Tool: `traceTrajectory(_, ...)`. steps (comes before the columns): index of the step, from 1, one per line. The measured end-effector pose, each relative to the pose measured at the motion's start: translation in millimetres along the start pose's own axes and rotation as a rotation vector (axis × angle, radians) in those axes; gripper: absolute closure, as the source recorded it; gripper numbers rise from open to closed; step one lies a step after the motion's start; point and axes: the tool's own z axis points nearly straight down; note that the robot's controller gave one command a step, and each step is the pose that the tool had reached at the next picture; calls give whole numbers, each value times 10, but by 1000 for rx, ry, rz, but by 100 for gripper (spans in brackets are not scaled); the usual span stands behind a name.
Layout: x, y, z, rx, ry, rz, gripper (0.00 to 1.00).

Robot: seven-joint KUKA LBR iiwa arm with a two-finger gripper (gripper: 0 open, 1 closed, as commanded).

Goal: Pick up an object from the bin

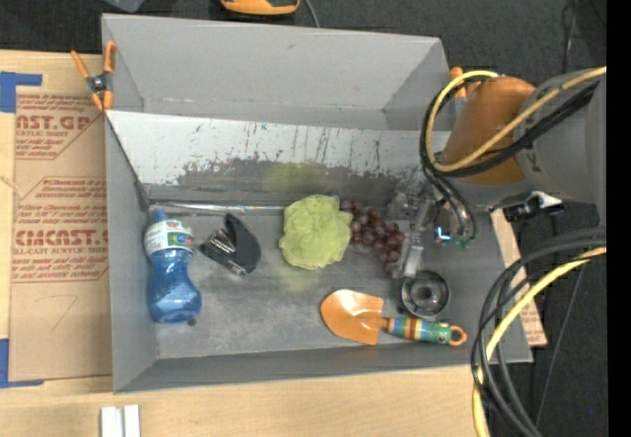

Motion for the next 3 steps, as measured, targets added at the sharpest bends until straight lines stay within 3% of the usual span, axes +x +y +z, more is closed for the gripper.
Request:
traceTrajectory(1, 2, 63, -660, 2, -8, 75, 0)
traceTrajectory(2, 212, 310, -307, 0, 3, -16, 0)
traceTrajectory(3, 247, 532, -22, -1, -16, 418, 0)
